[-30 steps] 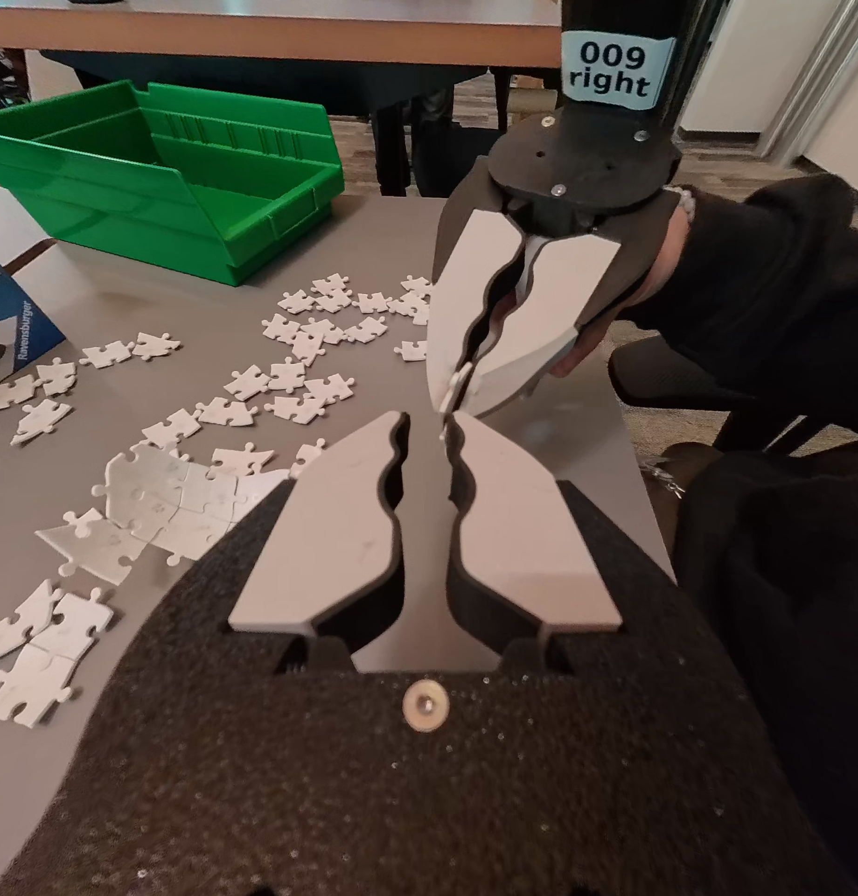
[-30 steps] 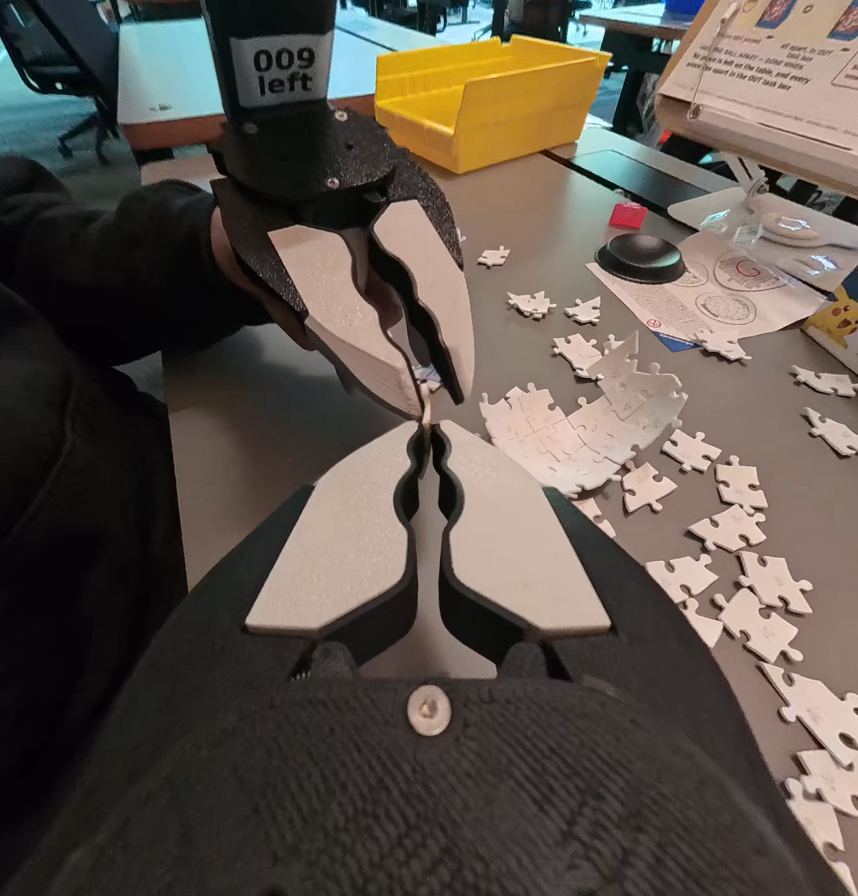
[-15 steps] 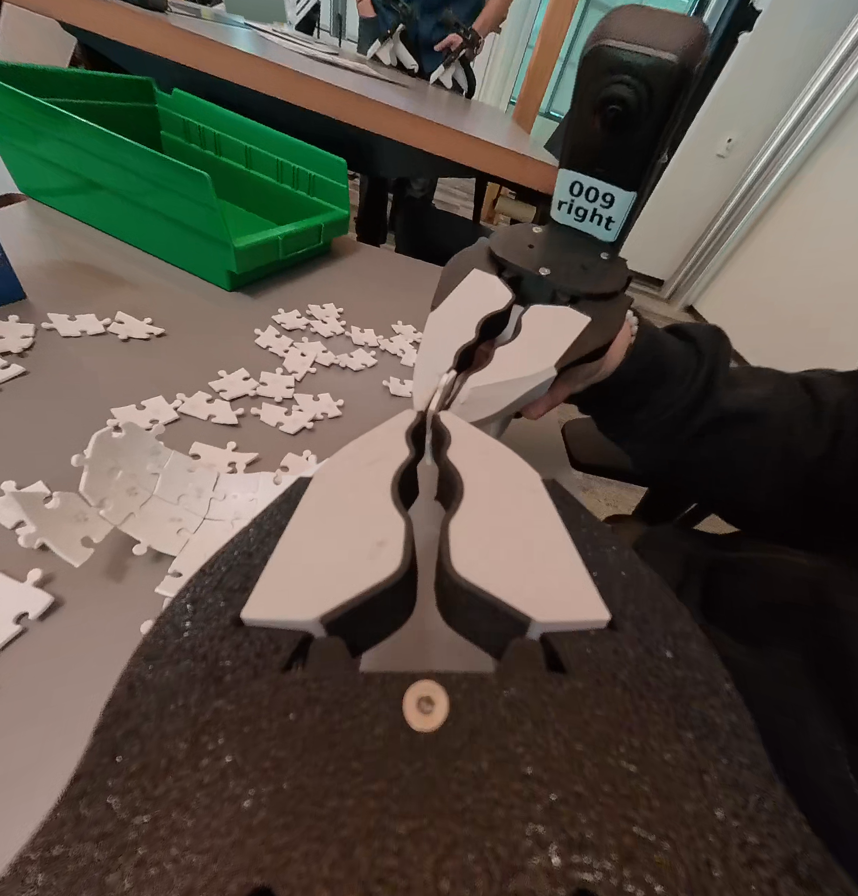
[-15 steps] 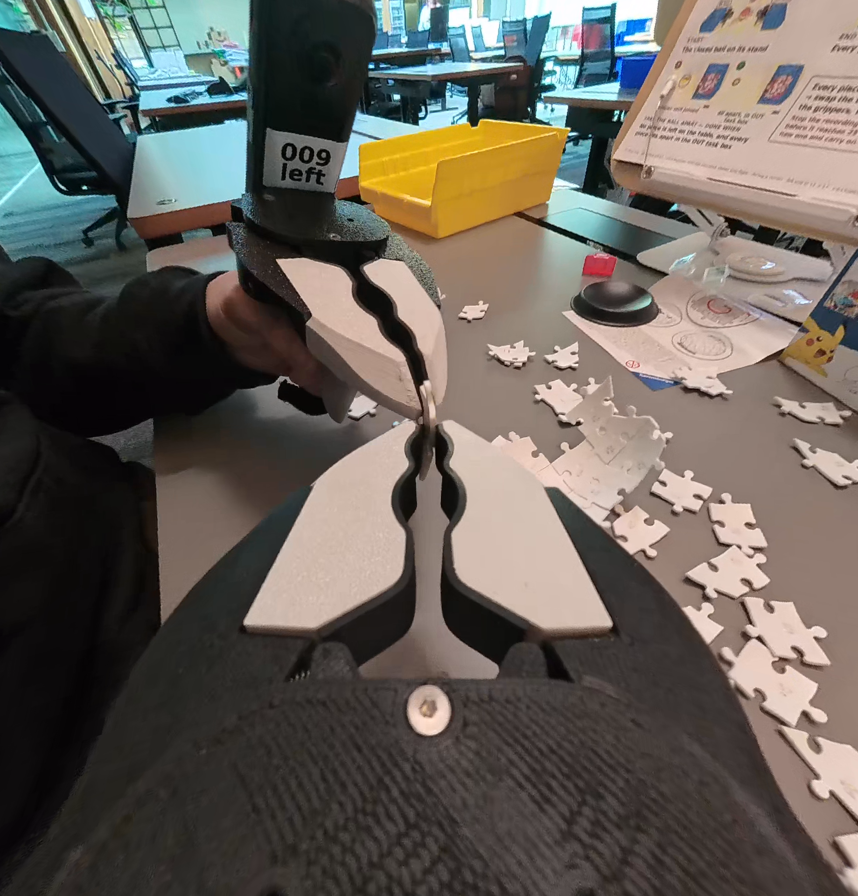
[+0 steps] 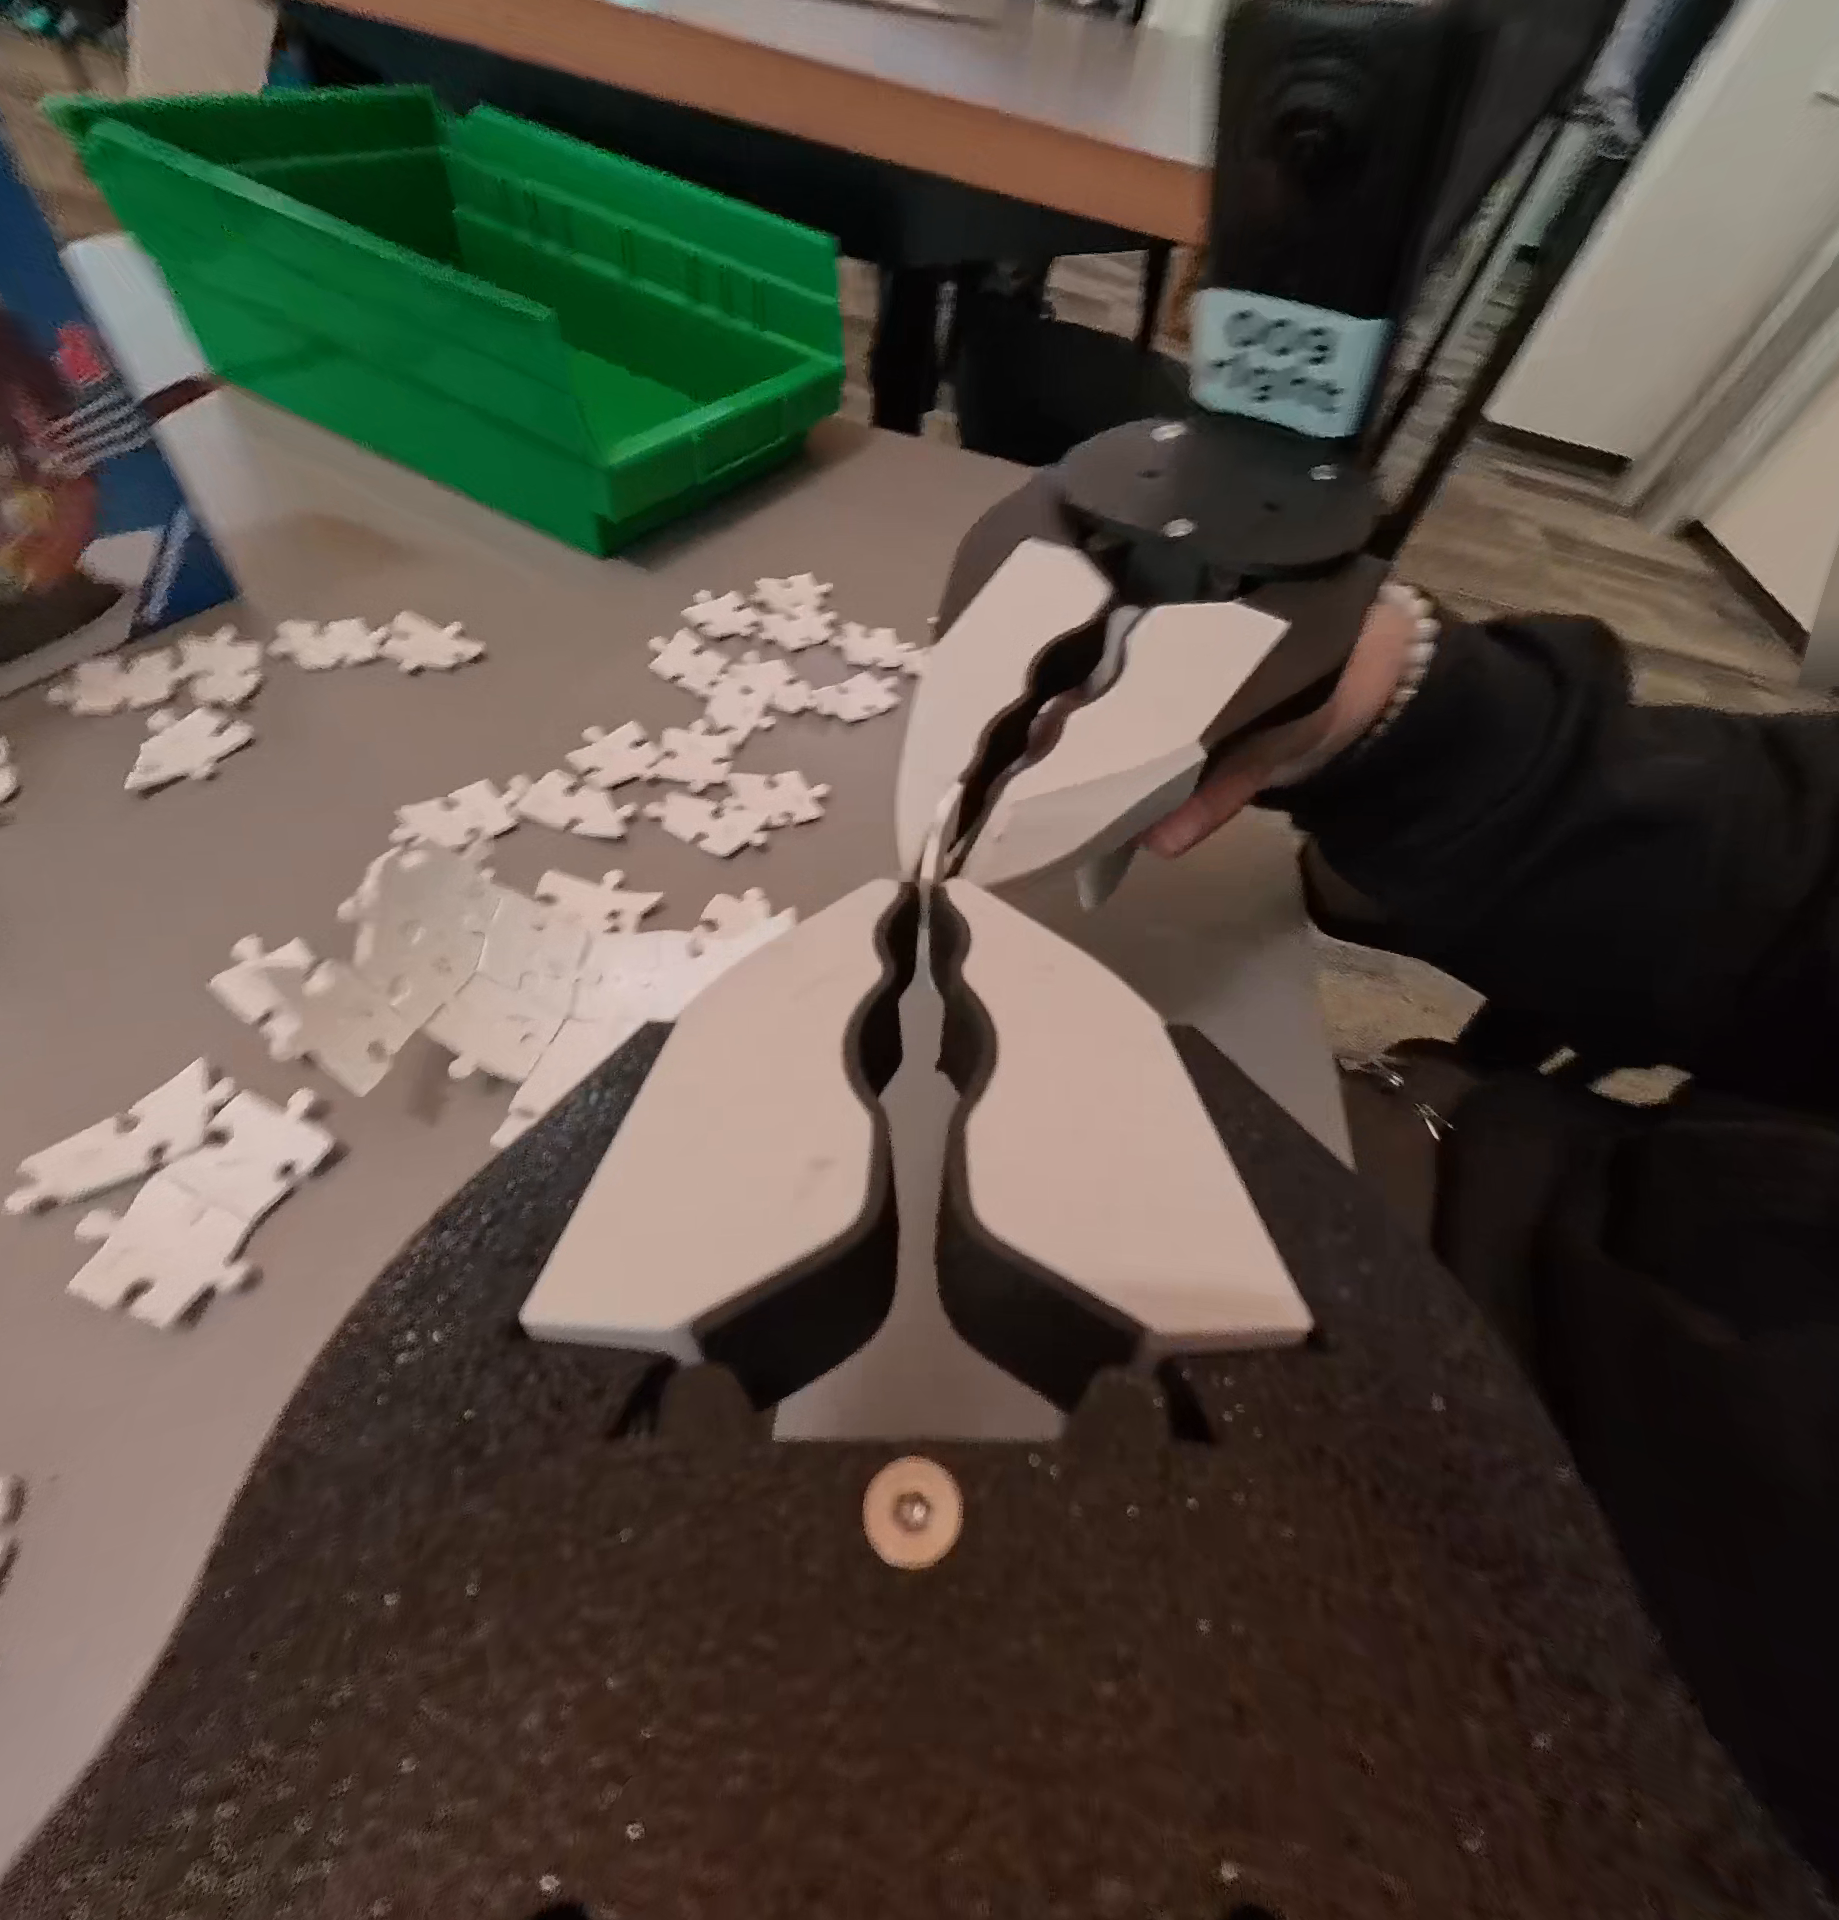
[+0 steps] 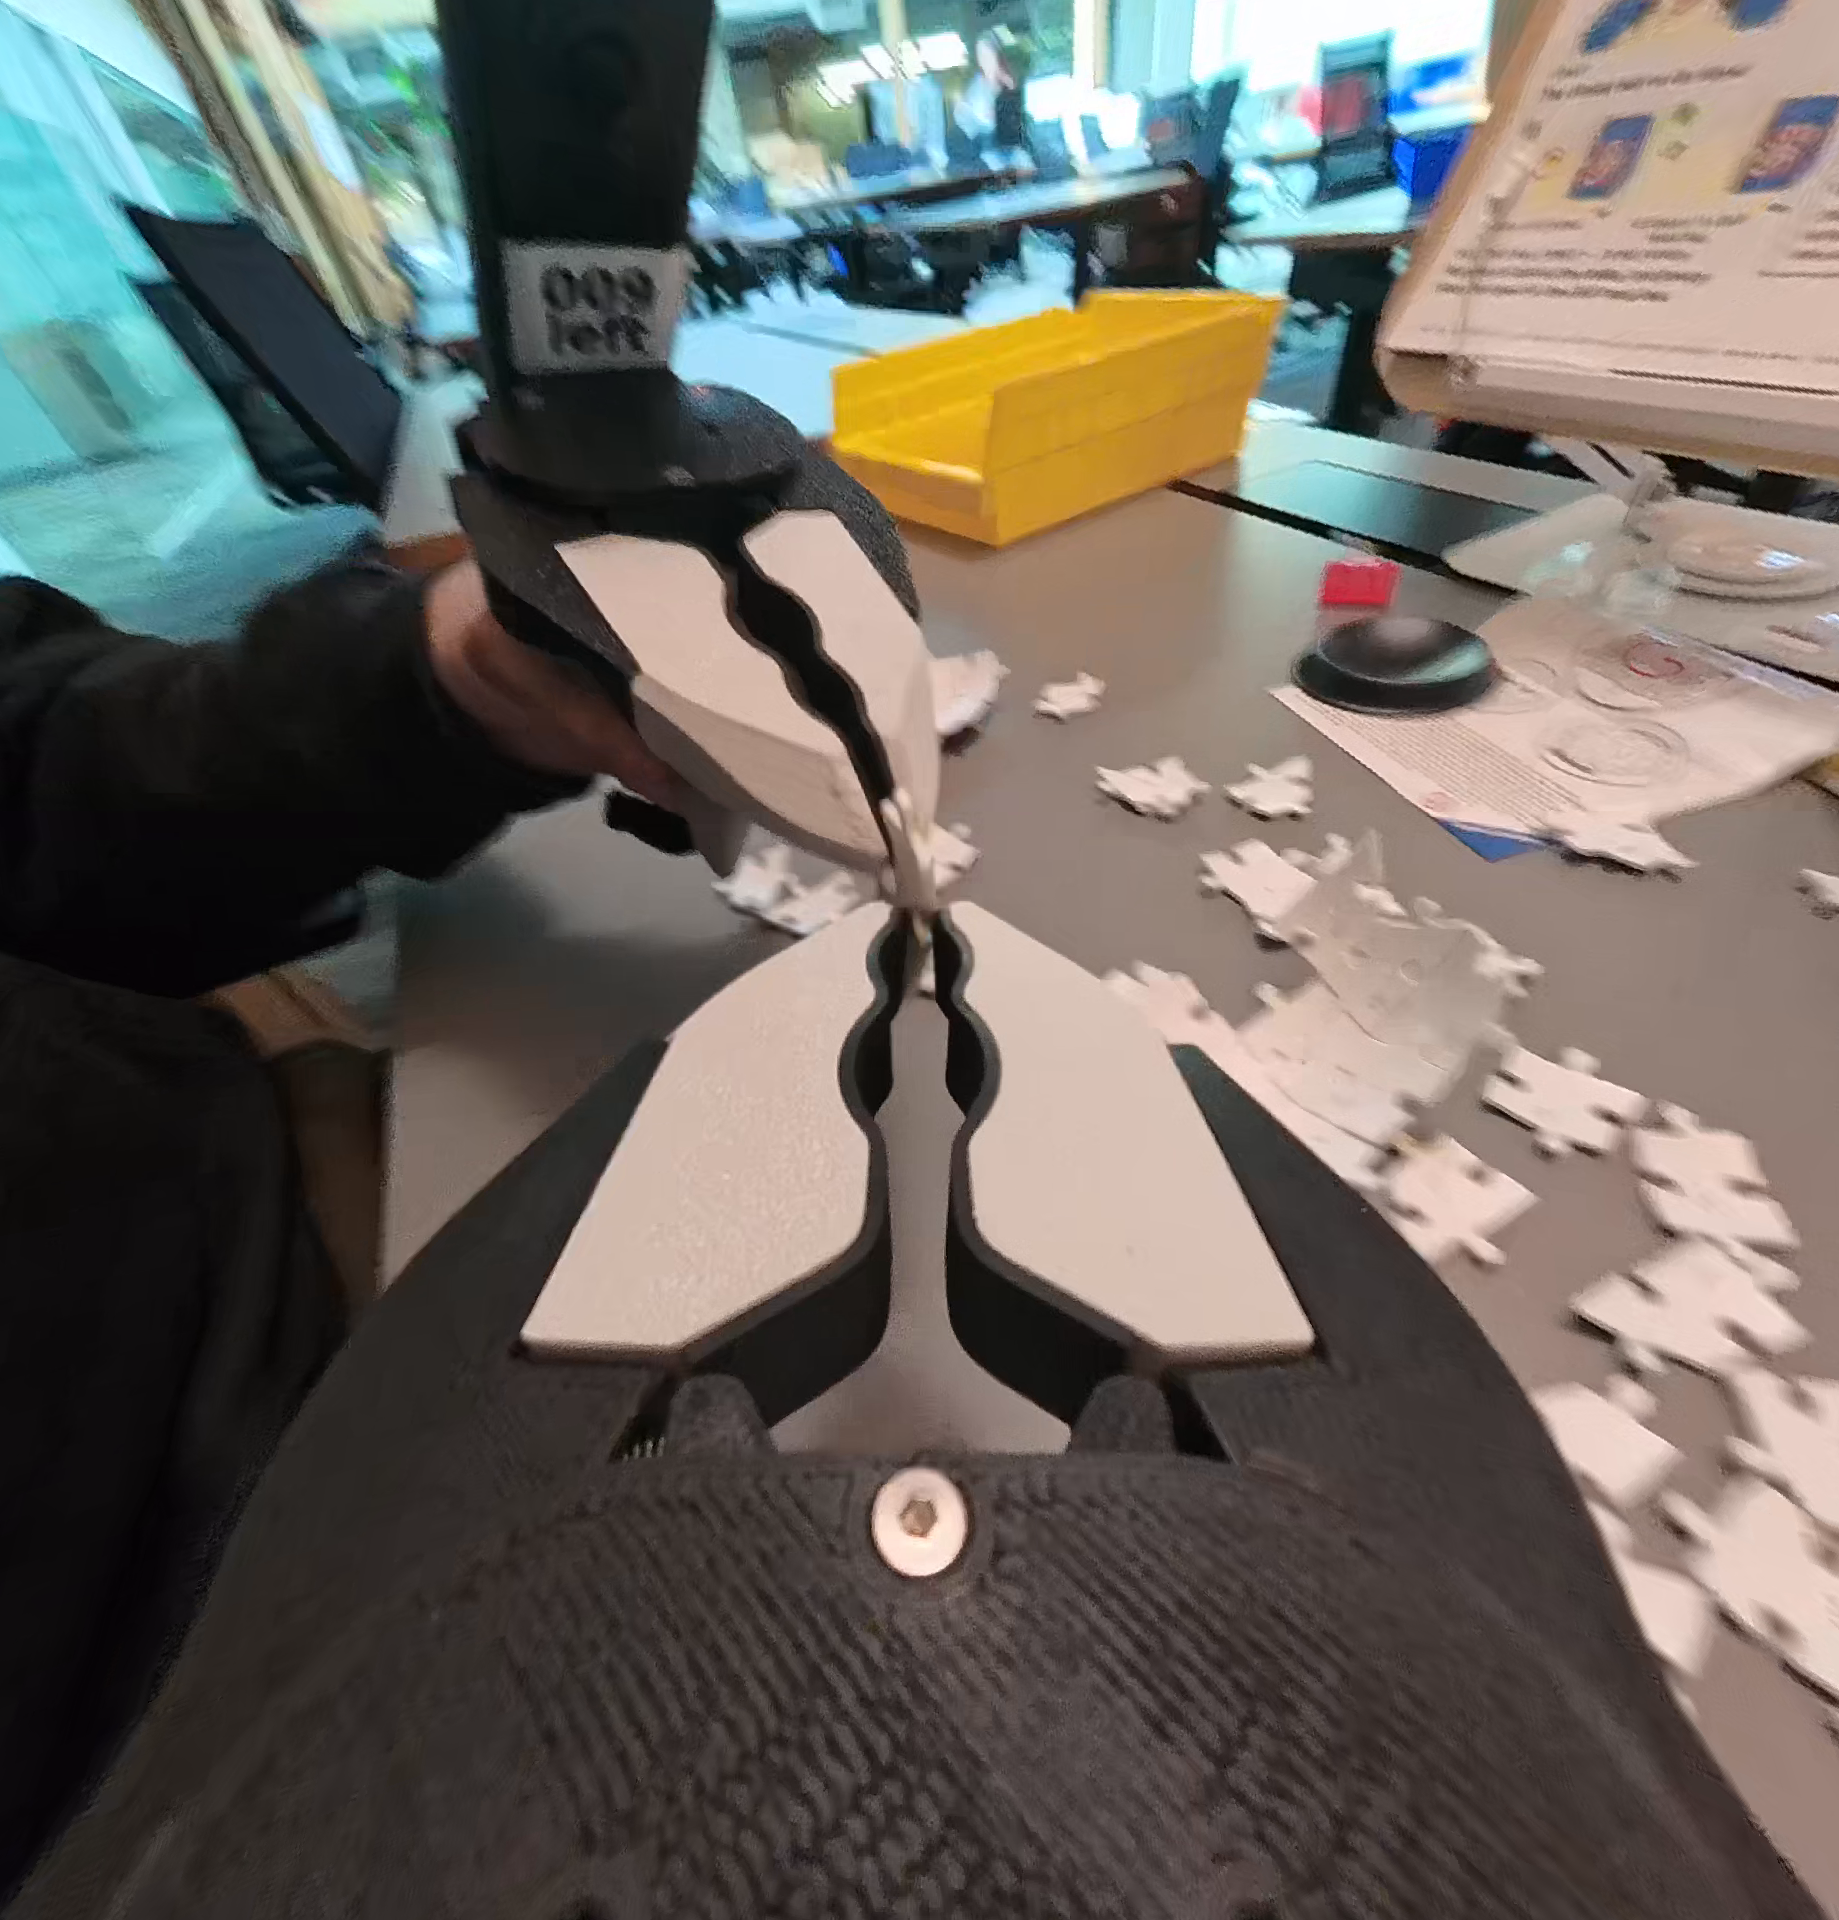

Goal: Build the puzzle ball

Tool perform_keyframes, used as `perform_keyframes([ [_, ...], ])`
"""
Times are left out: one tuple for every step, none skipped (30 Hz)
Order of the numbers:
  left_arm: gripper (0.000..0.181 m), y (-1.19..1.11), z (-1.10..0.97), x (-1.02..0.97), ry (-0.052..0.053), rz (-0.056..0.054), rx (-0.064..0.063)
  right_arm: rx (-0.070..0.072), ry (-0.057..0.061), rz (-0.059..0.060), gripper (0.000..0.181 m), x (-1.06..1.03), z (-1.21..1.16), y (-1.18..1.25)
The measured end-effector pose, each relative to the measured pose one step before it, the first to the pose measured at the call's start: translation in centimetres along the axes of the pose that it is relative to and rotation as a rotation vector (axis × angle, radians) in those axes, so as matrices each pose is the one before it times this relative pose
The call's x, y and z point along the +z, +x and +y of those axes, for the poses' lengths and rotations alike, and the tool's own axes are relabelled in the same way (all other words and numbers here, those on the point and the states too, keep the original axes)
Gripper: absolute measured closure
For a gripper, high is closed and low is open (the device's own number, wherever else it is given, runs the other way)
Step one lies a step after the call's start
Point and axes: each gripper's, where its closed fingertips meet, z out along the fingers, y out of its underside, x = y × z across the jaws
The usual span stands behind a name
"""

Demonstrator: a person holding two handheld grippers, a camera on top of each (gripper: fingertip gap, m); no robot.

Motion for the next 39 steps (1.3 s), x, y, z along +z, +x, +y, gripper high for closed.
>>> perform_keyframes([
  [0.179, -1.332, -0.028, -0.342, -0.0159, -0.0382, -0.0482, -0.0132, -0.0333, 0.0684, 0.172, -0.47, 0.281, 1.458],
  [0.179, -1.215, -0.158, -0.459, -0.018, -0.0182, -0.0531, -0.0001, -0.0238, 0.0847, 0.17, -0.629, 0.181, 1.925],
  [0.179, -1.034, -0.21, -0.431, -0.0257, -0.0023, -0.0495, 0.0184, -0.0172, 0.054, 0.167, -0.483, 0.16, 1.812],
  [0.179, -1.25, -0.175, -0.298, -0.0344, -0.0174, -0.0436, 0.0471, -0.021, 0.017, 0.164, -0.095, 0.236, 1.625],
  [0.179, -1.349, -0.113, -0.108, -0.0399, -0.0244, -0.0341, 0.0788, -0.0447, 0.0072, 0.157, 0.342, 0.468, 1.708],
  [0.179, -1.081, -0.058, 0.089, -0.0445, -0.0077, -0.0292, 0.0719, -0.0703, -0.0027, 0.152, 0.712, 0.611, 1.624],
  [0.179, -0.888, -0.166, 0.204, -0.034, -0.0037, -0.0348, 0.0467, -0.0683, -0.0156, 0.15, 0.907, 0.475, 1.214],
  [0.179, -0.718, -0.199, 0.287, -0.027, -0.0005, -0.0363, 0.036, -0.0512, -0.0199, 0.149, 0.946, 0.271, 0.774],
  [0.18, -0.415, -0.053, 0.365, -0.0287, 0.0125, -0.034, 0.0219, -0.0379, -0.0302, 0.147, 0.962, 0.066, 0.355],
  [0.179, -0.33, 0.068, 0.36, -0.027, 0.0102, -0.0339, 0.0167, -0.0245, -0.0318, 0.146, 0.836, -0.156, 0.07],
  [0.179, -0.443, 0.146, 0.288, -0.021, -0.0076, -0.0265, 0.006, -0.0277, -0.0204, 0.146, 0.68, -0.045, 0.079],
  [0.18, -0.399, 0.249, 0.226, -0.0173, -0.012, -0.0139, -0.0029, -0.0353, -0.0032, 0.146, 0.559, 0.119, 0.259],
  [0.179, -0.253, 0.385, 0.173, -0.0148, -0.0056, -0.0108, -0.001, -0.0289, 0.0205, 0.146, 0.474, 0.089, 0.579],
  [0.179, -0.2, 0.444, 0.119, -0.01, -0.0031, -0.0152, -0.0028, -0.0154, 0.0216, 0.143, 0.516, -0.042, 0.569],
  [0.18, -0.198, 0.492, 0.084, -0.0058, -0.0017, -0.0145, -0.0007, -0.0121, 0.0005, 0.141, 0.555, -0.046, 0.198],
  [0.18, -0.195, 0.483, 0.042, -0.0012, 0.0001, -0.0096, -0.0015, -0.0167, -0.0149, 0.142, 0.507, 0.07, -0.087],
  [0.179, -0.192, 0.453, -0.013, 0.0034, 0.0009, -0.0092, -0.0141, -0.0192, -0.0082, 0.142, 0.443, 0.097, -0.088],
  [0.179, -0.171, 0.42, -0.068, 0.0048, 0.0013, -0.0115, -0.0265, -0.0177, 0.0016, 0.142, 0.373, 0.131, -0.027],
  [0.18, -0.118, 0.382, -0.114, 0.004, 0.0029, -0.0084, -0.029, -0.0225, -0.0017, 0.146, 0.317, 0.219, -0.09],
  [0.18, -0.079, 0.289, -0.174, 0.0057, 0.0029, -0.0048, -0.0221, -0.029, 0.0055, 0.15, 0.225, 0.29, 0.049],
  [0.18, -0.033, 0.145, -0.217, 0.0093, 0.0021, -0.0032, -0.0146, -0.0246, 0.0223, 0.153, 0.131, 0.23, 0.307],
  [0.18, 0.036, 0.025, -0.239, 0.012, 0.003, -0.001, -0.0118, -0.0129, 0.0122, 0.158, 0.104, 0.12, 0.145],
  [0.18, 0.071, -0.034, -0.244, 0.0127, 0.004, 0.0011, -0.0116, -0.002, -0.0087, 0.165, 0.076, -0.013, -0.164],
  [0.18, 0.107, -0.059, -0.232, 0.0116, 0.0046, 0.0033, -0.0045, 0.0071, -0.0135, 0.167, 0.051, -0.149, -0.259],
  [0.18, 0.107, -0.03, -0.208, 0.0091, 0.0048, 0.0029, -0.0046, 0.0068, -0.0225, 0.17, -0.009, -0.167, -0.392],
  [0.18, 0.136, 0.029, -0.179, 0.0071, 0.0054, 0.002, -0.0048, 0.0058, -0.0325, 0.173, -0.047, -0.165, -0.56],
  [0.18, 0.166, 0.074, -0.18, 0.0053, 0.0058, 0.0041, 0.0003, 0.009, -0.0262, 0.175, -0.093, -0.209, -0.481],
  [0.18, 0.191, 0.116, -0.187, 0.0037, 0.0041, 0.0068, 0.0007, 0.0062, -0.0125, 0.176, -0.134, -0.152, -0.293],
  [0.18, 0.19, 0.113, -0.199, 0.0037, 0.0022, 0.0096, -0.0046, -0.0011, -0.0032, 0.177, -0.146, -0.021, -0.187],
  [0.18, 0.217, 0.13, -0.199, 0.0043, 0.0021, 0.0122, -0.01, -0.0058, -0.0028, 0.177, -0.137, 0.101, -0.192],
  [0.18, 0.251, 0.125, -0.177, 0.0043, 0.0044, 0.0125, -0.012, -0.0046, -0.0085, 0.177, -0.117, 0.125, -0.262],
  [0.18, 0.287, 0.11, -0.162, 0.0058, 0.0074, 0.0103, -0.005, 0.0015, -0.012, 0.177, -0.124, 0.081, -0.307],
  [0.18, 0.288, 0.109, -0.144, 0.0072, 0.0092, 0.0054, 0.0103, 0.0018, -0.011, 0.178, -0.15, 0.107, -0.301],
  [0.18, 0.309, 0.14, -0.117, 0.0071, 0.0102, 0.0009, 0.0117, -0.001, -0.0122, 0.178, -0.179, 0.173, -0.308],
  [0.18, 0.322, 0.189, -0.091, 0.0057, 0.0105, 0.0001, 0.0055, 0.0003, -0.017, 0.178, -0.194, 0.204, -0.438],
  [0.18, 0.328, 0.244, -0.055, 0.0027, 0.0096, 0.0006, 0.0042, -0.0032, -0.0158, 0.178, -0.215, 0.266, -0.464],
  [0.18, 0.323, 0.271, 0.001, 0.001, 0.0065, 0.0005, 0.0037, -0.0074, -0.0097, 0.178, -0.195, 0.325, -0.455],
  [0.18, 0.348, 0.274, 0.075, 0.0004, 0.0062, 0.0009, 0.0035, -0.0054, 0.0021, 0.178, -0.145, 0.303, -0.324],
  [0.18, 0.451, 0.286, 0.153, -0.0007, 0.01, -0.001, 0.0106, -0.0028, 0.012, 0.178, -0.073, 0.276, -0.192],
])
